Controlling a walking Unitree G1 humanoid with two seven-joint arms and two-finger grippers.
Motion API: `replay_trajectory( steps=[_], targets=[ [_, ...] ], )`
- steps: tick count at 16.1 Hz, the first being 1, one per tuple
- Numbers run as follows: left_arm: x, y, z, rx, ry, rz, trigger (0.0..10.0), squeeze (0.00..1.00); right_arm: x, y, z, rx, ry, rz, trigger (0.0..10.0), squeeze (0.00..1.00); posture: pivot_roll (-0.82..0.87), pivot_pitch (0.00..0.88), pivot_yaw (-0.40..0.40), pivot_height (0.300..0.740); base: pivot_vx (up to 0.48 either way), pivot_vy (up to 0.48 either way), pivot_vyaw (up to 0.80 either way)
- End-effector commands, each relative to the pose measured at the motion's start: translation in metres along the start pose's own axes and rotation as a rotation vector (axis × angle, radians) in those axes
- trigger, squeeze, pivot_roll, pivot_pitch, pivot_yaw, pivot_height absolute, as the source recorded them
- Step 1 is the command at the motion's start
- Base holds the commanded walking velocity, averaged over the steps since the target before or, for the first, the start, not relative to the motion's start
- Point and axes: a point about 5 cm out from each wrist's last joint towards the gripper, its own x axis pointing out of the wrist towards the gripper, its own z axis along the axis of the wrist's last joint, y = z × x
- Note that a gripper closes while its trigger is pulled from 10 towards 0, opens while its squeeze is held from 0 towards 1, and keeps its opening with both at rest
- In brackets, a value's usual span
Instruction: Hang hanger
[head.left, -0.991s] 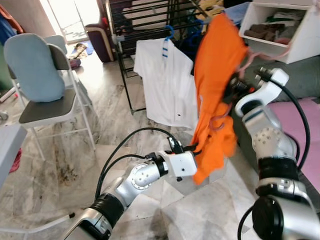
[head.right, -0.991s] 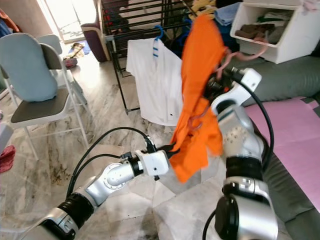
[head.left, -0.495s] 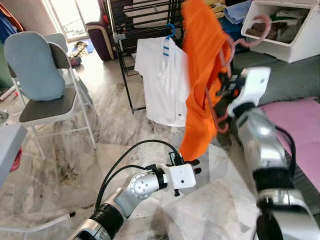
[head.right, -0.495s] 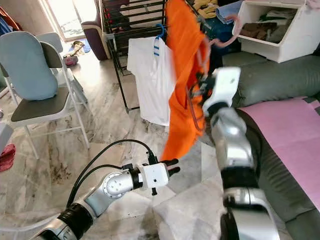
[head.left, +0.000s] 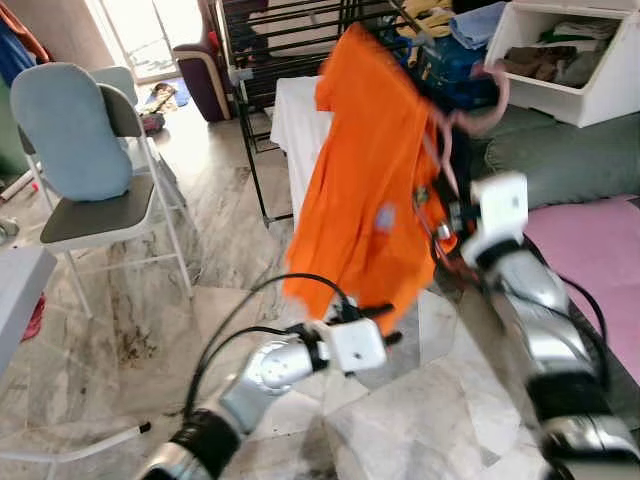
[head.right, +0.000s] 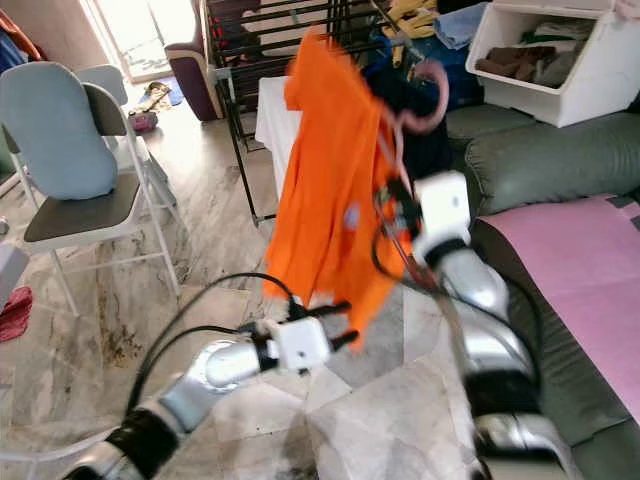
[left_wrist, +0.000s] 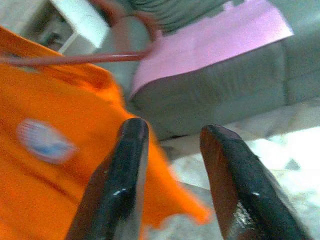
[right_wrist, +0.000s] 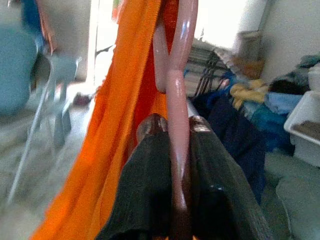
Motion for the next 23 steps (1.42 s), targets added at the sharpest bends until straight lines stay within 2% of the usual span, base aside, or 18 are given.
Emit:
replay_trajectory(
  steps=[1,4,6,7,13,14,16,18,19,20,21,22,23],
  targets=[
    [-0.012,0.014,0.002,0.021,-0.025,0.069,10.0,1.0,-0.012,0.001,-0.005,-0.057,0.015,0.087,10.0,0.0,-0.17,0.0,0.066,0.74,0.0,0.0,0.0],
    [-0.025,0.032,0.004,0.097,-0.031,0.109,10.0,1.0,-0.036,-0.004,-0.023,-0.095,0.094,0.186,10.0,0.0,-0.17,0.0,0.069,0.74,0.0,0.0,0.0],
    [-0.029,0.036,0.003,0.13,-0.032,0.107,10.0,1.0,-0.044,-0.007,-0.029,-0.112,0.126,0.215,10.0,0.0,-0.17,0.0,0.07,0.74,0.0,0.0,0.0],
    [-0.033,0.04,0.004,0.167,-0.039,0.085,10.0,1.0,-0.055,-0.009,-0.035,-0.096,0.165,0.27,10.0,0.0,-0.17,0.0,0.072,0.74,0.0,0.0,0.0],
    [-0.033,0.052,-0.003,0.273,0.01,-0.017,10.0,1.0,-0.091,0.0,-0.044,-0.07,0.262,0.547,10.0,0.0,-0.19,0.0,0.094,0.74,0.0,0.0,0.0],
    [-0.033,0.053,-0.004,0.279,0.014,-0.021,10.0,1.0,-0.093,0.001,-0.045,-0.068,0.266,0.559,10.0,0.0,-0.19,0.0,0.094,0.74,0.0,0.0,0.0],
    [-0.033,0.051,-0.01,0.309,0.044,-0.076,10.0,1.0,-0.105,0.014,-0.047,-0.097,0.299,0.674,10.0,0.0,-0.19,0.0,0.096,0.74,0.0,0.0,0.0],
    [-0.034,0.051,-0.016,0.337,0.067,-0.14,10.0,1.0,-0.101,0.007,-0.04,-0.138,0.278,0.664,10.0,0.0,-0.2,0.0,0.104,0.74,0.0,0.0,0.0],
    [-0.034,0.051,-0.018,0.324,0.082,-0.171,10.0,1.0,-0.1,0.006,-0.038,-0.15,0.273,0.666,10.0,0.0,-0.2,0.0,0.107,0.74,0.0,0.0,0.0],
    [-0.033,0.054,-0.018,0.32,0.087,-0.183,10.0,0.88,-0.097,0.005,-0.033,-0.207,0.252,0.683,10.0,0.0,-0.2,0.0,0.107,0.74,0.0,0.0,0.0],
    [-0.031,0.056,-0.018,0.334,0.086,-0.179,10.0,0.23,-0.096,0.005,-0.031,-0.228,0.244,0.685,10.0,0.0,-0.21,0.0,0.106,0.74,0.0,0.0,0.0],
    [-0.027,0.06,-0.019,0.338,0.1,-0.177,10.0,0.0,-0.094,0.003,-0.027,-0.294,0.228,0.681,10.0,0.0,-0.21,0.0,0.106,0.74,0.0,0.0,0.0],
    [-0.025,0.064,-0.019,0.338,0.114,-0.175,8.4,0.0,-0.091,0.0,-0.025,-0.324,0.22,0.669,10.0,0.0,-0.21,0.0,0.106,0.74,0.0,0.0,0.0]
  ],
)
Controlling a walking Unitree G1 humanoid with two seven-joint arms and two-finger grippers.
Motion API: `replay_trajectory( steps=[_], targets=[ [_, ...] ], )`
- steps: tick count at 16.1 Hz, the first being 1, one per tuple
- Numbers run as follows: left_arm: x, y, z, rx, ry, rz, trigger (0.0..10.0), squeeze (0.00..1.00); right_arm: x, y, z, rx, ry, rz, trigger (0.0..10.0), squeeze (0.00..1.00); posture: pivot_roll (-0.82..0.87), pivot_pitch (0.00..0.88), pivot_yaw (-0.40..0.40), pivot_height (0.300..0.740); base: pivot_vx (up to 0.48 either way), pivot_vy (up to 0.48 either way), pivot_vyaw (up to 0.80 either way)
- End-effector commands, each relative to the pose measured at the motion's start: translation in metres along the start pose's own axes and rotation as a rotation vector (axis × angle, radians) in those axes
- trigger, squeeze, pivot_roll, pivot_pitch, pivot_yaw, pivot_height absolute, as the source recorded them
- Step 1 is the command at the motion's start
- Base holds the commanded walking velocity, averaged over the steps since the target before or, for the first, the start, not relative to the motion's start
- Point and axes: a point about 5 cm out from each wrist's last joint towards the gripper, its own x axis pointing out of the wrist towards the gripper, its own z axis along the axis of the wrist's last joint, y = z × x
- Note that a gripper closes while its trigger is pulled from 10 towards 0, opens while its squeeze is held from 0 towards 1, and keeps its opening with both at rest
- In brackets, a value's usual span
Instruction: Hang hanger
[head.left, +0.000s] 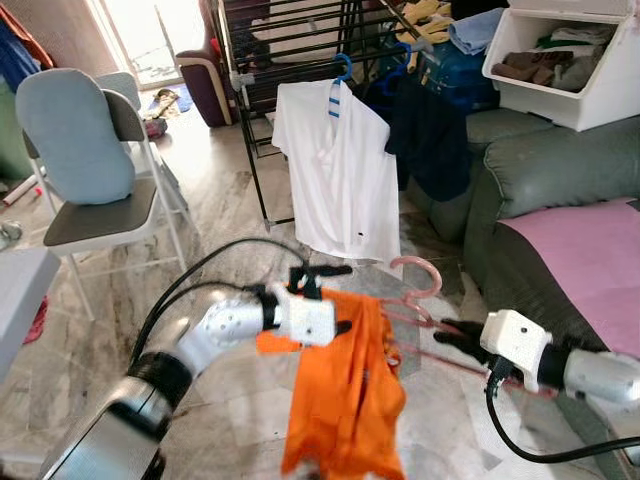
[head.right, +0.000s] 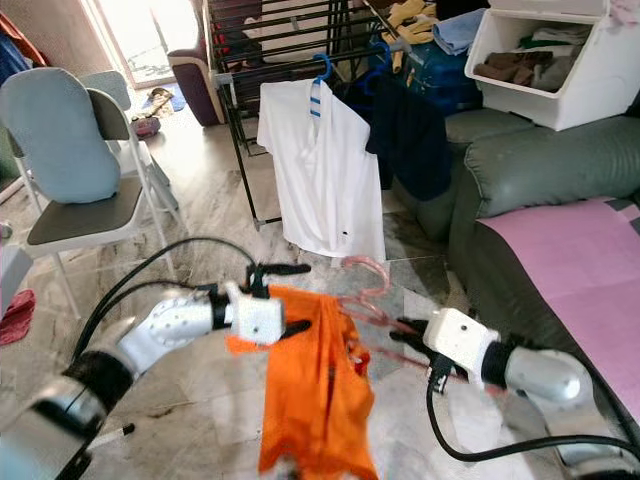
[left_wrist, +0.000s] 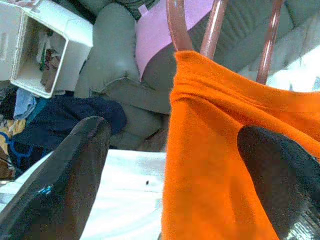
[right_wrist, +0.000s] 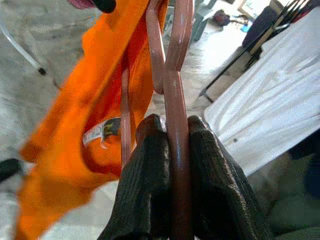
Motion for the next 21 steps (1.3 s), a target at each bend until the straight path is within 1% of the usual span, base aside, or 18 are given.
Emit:
replay_trajectory(
  steps=[1,2,4,5,6,7,8,12,13,16,20,21],
  targets=[
    [-0.002,0.004,-0.004,0.01,0.027,-0.004,5.1,0.0,0.0,-0.01,0.013,-0.076,-0.041,-0.034,10.0,0.0,-0.21,0.0,0.106,0.74,0.0,0.0,0.0],
    [-0.002,0.007,-0.008,0.005,0.049,-0.008,0.0,0.0,-0.001,-0.013,0.015,-0.103,-0.041,-0.048,10.0,0.0,-0.21,0.0,0.107,0.74,0.0,0.0,0.0],
    [-0.003,0.015,-0.016,-0.015,0.111,-0.012,0.0,0.0,0.0,-0.015,0.017,-0.143,-0.043,-0.071,10.0,0.0,-0.21,0.0,0.113,0.74,0.0,0.0,0.0],
    [-0.003,0.015,-0.016,-0.015,0.111,-0.012,0.0,0.0,0.0,-0.015,0.017,-0.143,-0.043,-0.071,10.0,0.0,-0.21,0.0,0.113,0.74,0.0,0.0,0.0],
    [-0.003,0.018,-0.019,-0.025,0.135,-0.02,0.0,0.0,0.001,-0.015,0.017,-0.169,-0.042,-0.093,10.0,0.0,-0.21,0.0,0.115,0.74,0.0,0.0,0.0],
    [-0.003,0.018,-0.021,-0.031,0.147,-0.029,0.0,0.0,0.001,-0.016,0.017,-0.175,-0.046,-0.106,10.0,0.0,-0.21,0.0,0.115,0.74,0.0,0.0,0.0],
    [-0.002,0.019,-0.022,-0.043,0.158,-0.031,0.0,0.0,0.002,-0.019,0.019,-0.204,-0.053,-0.134,10.0,0.0,-0.21,0.0,0.115,0.74,0.0,0.0,0.0],
    [0.0,0.018,-0.022,-0.06,0.156,-0.034,0.0,0.0,0.005,-0.022,0.022,-0.225,-0.07,-0.159,10.0,0.0,-0.2,0.0,0.114,0.74,0.0,0.0,0.0],
    [0.0,0.017,-0.023,-0.061,0.16,-0.035,0.0,0.0,0.006,-0.023,0.024,-0.218,-0.078,-0.16,10.0,0.0,-0.2,0.0,0.112,0.74,0.0,0.0,0.0],
    [0.0,0.02,-0.023,-0.061,0.167,-0.021,0.0,0.0,0.007,-0.023,0.022,-0.235,-0.069,-0.157,10.0,0.0,-0.2,0.0,0.111,0.74,0.0,0.0,0.0],
    [0.001,0.021,-0.023,-0.056,0.172,-0.032,0.0,0.0,0.009,-0.024,0.023,-0.275,-0.07,-0.162,10.0,0.0,-0.2,0.0,0.112,0.74,0.0,0.0,0.0],
    [0.001,0.02,-0.024,-0.059,0.182,-0.041,0.0,0.0,0.011,-0.025,0.026,-0.293,-0.088,-0.185,10.0,0.0,-0.2,0.0,0.113,0.74,0.0,0.0,0.0]
  ],
)
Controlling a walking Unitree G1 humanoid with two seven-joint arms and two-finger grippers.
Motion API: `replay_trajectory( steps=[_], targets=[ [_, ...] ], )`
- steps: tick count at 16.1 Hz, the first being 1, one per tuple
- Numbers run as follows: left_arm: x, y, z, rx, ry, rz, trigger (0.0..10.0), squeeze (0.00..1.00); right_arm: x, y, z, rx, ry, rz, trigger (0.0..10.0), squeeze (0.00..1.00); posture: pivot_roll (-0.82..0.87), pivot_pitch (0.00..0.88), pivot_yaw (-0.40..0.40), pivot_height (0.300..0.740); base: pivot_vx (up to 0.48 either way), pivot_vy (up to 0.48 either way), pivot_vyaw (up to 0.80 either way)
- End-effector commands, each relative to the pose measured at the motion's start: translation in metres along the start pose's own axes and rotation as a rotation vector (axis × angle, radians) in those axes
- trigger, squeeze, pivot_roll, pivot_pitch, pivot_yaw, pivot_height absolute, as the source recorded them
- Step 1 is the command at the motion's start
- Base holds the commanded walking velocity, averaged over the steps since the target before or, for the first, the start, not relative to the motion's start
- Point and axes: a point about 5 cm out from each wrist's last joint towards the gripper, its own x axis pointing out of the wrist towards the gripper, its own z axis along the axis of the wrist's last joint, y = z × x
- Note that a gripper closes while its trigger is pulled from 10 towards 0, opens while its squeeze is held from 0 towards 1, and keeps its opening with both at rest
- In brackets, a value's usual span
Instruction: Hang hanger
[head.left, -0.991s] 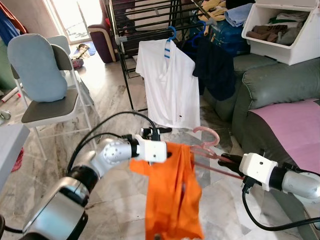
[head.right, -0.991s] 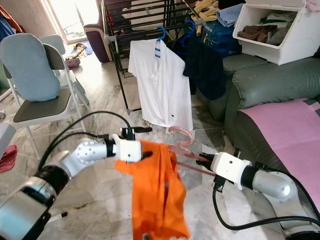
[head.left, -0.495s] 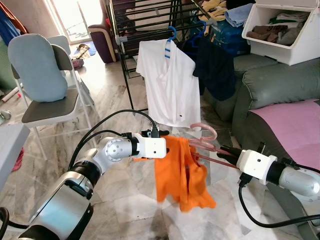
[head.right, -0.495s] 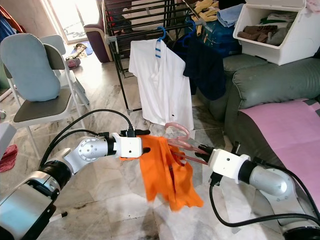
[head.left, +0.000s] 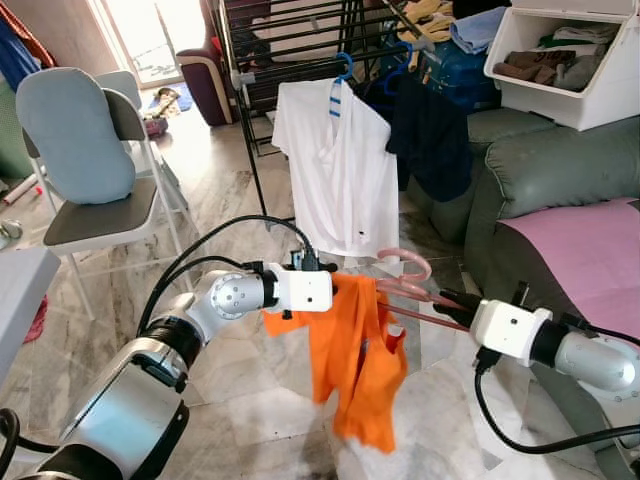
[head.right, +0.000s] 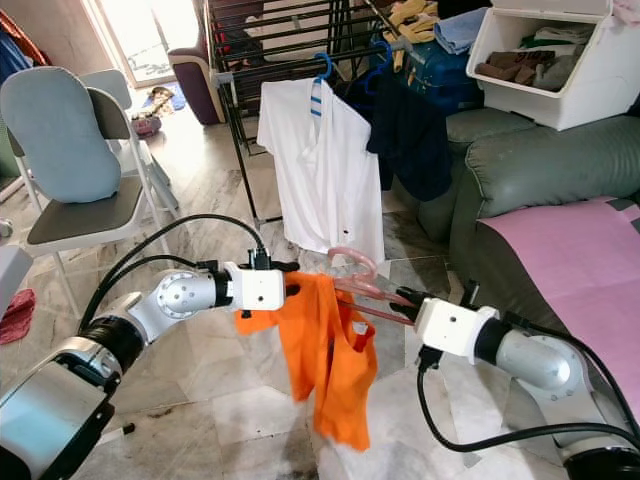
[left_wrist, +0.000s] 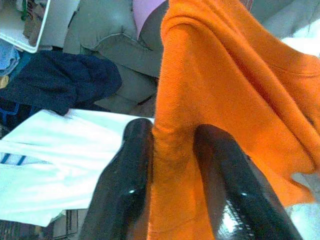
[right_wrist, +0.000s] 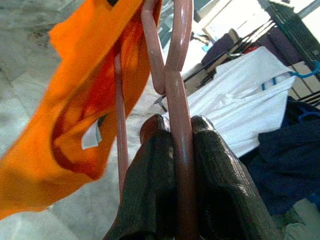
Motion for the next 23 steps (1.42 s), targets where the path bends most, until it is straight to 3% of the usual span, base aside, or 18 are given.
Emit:
replay_trajectory(
  steps=[1,12,13,14,19,21,23],
  targets=[
    [-0.001,0.001,-0.003,0.008,0.028,-0.027,0.0,0.0,0.006,-0.014,0.013,-0.045,-0.07,-0.071,10.0,0.0,-0.2,0.0,0.113,0.74,0.0,0.0,0.0],
    [0.0,-0.012,-0.008,-0.048,0.05,-0.105,0.0,0.0,0.012,-0.019,0.013,-0.128,-0.075,-0.108,10.0,0.0,-0.2,0.0,0.11,0.74,0.0,0.0,0.0],
    [-0.001,-0.013,-0.009,-0.054,0.051,-0.108,0.0,0.0,0.012,-0.019,0.012,-0.115,-0.072,-0.105,10.0,0.07,-0.2,0.0,0.11,0.74,0.0,0.0,0.0],
    [-0.002,-0.014,-0.01,-0.065,0.053,-0.11,0.0,0.0,0.013,-0.02,0.01,-0.084,-0.069,-0.1,10.0,1.0,-0.21,0.0,0.109,0.74,0.0,0.0,0.0],
    [-0.014,-0.019,-0.026,-0.152,0.108,-0.089,0.0,0.0,0.012,-0.022,0.003,-0.097,-0.001,0.011,10.0,1.0,-0.2,0.0,0.105,0.74,0.0,0.0,0.0],
    [-0.019,-0.023,-0.035,-0.159,0.171,-0.061,0.0,0.0,0.01,-0.031,0.005,-0.052,-0.011,0.02,10.0,1.0,-0.2,0.0,0.105,0.74,0.0,0.0,0.0],
    [-0.022,-0.034,-0.04,-0.19,0.187,-0.062,0.0,0.0,0.003,-0.044,0.003,-0.082,0.019,0.008,10.0,1.0,-0.2,0.0,0.1,0.74,0.0,0.0,0.0]
  ],
)
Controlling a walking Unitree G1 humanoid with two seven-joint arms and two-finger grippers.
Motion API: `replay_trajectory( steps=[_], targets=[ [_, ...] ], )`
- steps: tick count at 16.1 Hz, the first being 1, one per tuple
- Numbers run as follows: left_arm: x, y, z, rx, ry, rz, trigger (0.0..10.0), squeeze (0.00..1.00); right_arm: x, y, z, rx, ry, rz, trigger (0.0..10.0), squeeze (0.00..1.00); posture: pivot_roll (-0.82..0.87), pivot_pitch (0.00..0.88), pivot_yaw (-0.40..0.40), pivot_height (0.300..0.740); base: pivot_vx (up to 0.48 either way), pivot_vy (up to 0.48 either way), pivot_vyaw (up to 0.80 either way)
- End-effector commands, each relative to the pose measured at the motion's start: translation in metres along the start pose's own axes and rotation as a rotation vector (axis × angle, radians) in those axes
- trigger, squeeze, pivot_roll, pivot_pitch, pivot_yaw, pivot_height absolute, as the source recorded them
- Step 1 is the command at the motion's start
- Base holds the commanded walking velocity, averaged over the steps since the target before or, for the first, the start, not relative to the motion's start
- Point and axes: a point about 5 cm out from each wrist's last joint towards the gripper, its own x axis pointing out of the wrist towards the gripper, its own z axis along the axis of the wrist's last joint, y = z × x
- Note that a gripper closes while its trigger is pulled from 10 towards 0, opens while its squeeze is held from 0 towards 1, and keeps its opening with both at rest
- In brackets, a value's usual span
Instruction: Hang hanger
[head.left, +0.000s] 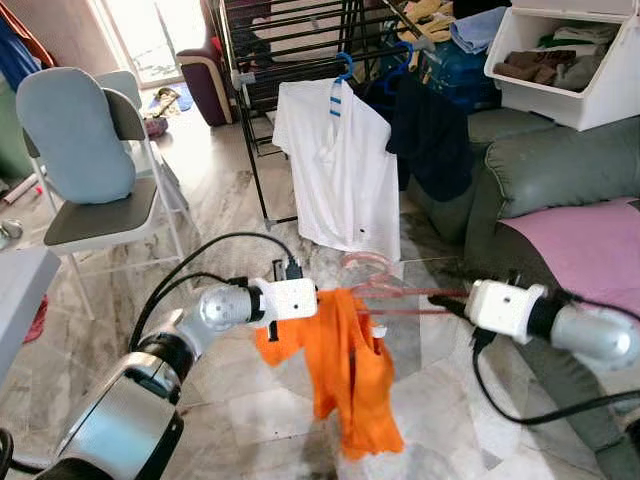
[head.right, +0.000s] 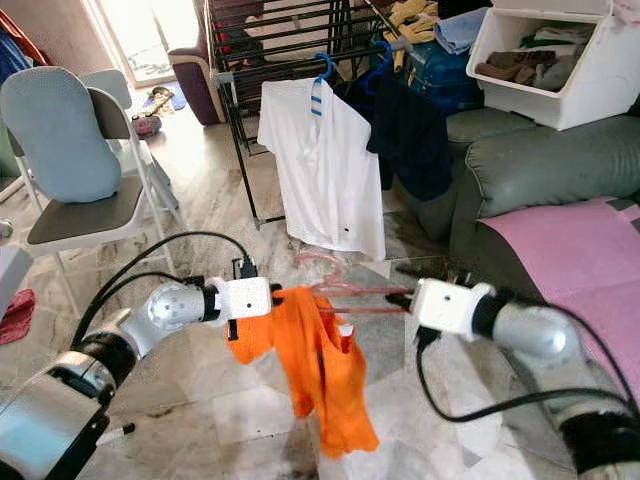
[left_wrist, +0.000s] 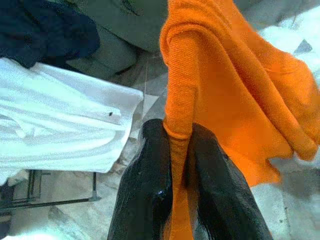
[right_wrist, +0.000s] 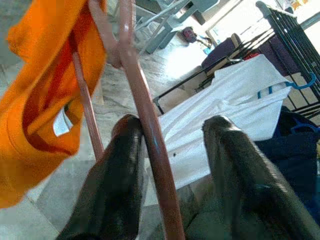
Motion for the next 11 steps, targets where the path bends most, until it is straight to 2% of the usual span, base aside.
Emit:
replay_trajectory(
  steps=[1,3,4,6,8,11],
  targets=[
    [-0.01,-0.007,-0.018,-0.027,0.079,-0.018,0.0,0.0,-0.008,-0.017,-0.001,-0.008,0.013,-0.043,10.0,1.0,-0.2,0.0,0.1,0.74,0.0,0.0,0.0],
    [-0.011,-0.009,-0.021,-0.033,0.093,-0.01,0.0,0.0,-0.011,-0.023,0.003,0.091,-0.03,-0.015,10.0,1.0,-0.21,0.0,0.098,0.74,0.0,0.0,0.0],
    [-0.01,-0.009,-0.021,-0.033,0.095,-0.006,0.0,0.0,-0.011,-0.021,0.006,0.146,-0.048,0.025,10.0,1.0,-0.21,0.0,0.098,0.74,0.0,0.0,0.0],
    [-0.008,-0.007,-0.018,-0.026,0.09,0.01,0.0,0.0,-0.014,-0.009,0.006,0.214,-0.048,0.162,10.0,1.0,-0.21,0.0,0.097,0.74,0.0,0.0,0.0],
    [-0.007,-0.003,-0.016,-0.02,0.091,0.03,0.0,0.0,-0.017,-0.002,0.007,0.268,-0.055,0.235,10.0,1.0,-0.21,0.0,0.096,0.74,0.0,0.0,0.0],
    [-0.009,0.001,-0.02,-0.009,0.132,0.074,0.0,0.0,-0.015,-0.014,0.021,0.412,-0.19,0.139,10.0,1.0,-0.21,0.0,0.098,0.74,0.0,0.0,0.0]
  ],
)
